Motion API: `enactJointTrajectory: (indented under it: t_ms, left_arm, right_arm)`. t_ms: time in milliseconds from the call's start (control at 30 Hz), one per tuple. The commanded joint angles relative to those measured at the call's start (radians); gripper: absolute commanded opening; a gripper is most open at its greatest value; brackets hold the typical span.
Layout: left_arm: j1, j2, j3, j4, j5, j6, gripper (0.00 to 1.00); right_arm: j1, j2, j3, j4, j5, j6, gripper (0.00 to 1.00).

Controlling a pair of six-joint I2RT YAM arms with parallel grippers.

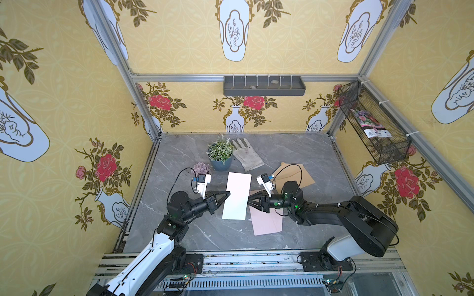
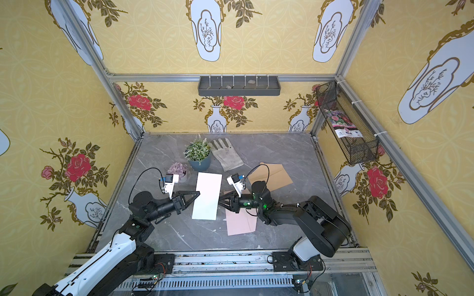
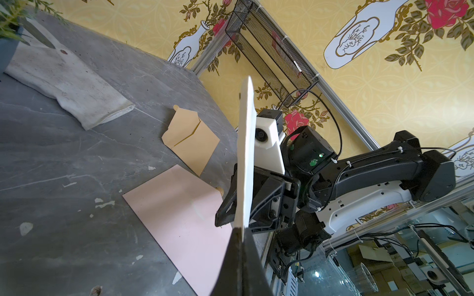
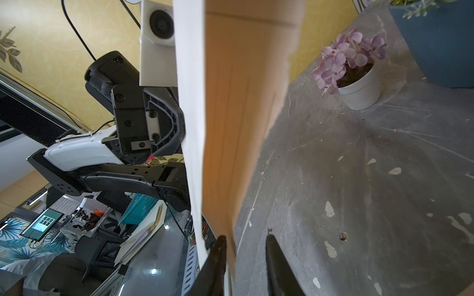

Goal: Take the letter paper out of the envelope
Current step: Unfold the letter paper.

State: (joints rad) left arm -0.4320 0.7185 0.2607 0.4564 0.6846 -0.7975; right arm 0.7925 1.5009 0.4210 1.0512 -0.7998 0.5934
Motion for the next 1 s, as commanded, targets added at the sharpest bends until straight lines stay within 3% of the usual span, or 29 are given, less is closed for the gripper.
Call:
enactJointTrajectory:
  t_ms: [0, 333, 667, 833, 967]
  left_arm:
    - [0.001, 0.004, -0.005, 0.04, 0.009, 0.003, 0.0]
    - [0.001, 0.036, -0.009, 0.084, 0.013, -0.012, 0.0]
    - [0.001, 0.035, -0.02, 0.11, 0.027, -0.034, 0.0]
    - [0.001, 0.038, -0.025, 0.11, 0.027, -0.031, 0.0]
    - [0.001, 0.046, -0.029, 0.111, 0.026, -0.026, 0.0]
  right_arm:
    - [0.004, -0.01, 0.006, 0.059, -0.006, 0.011, 0.28]
    - [0.014, -0.011, 0.017, 0.051, -0.008, 0.009, 0.28]
    - [0.016, 0.089, 0.065, 0.18, -0.046, 0.07, 0.29]
    - [0.018, 0.1, 0.063, 0.233, -0.061, 0.096, 0.07]
    - [0.019, 0.07, 0.052, 0.236, -0.058, 0.105, 0.0]
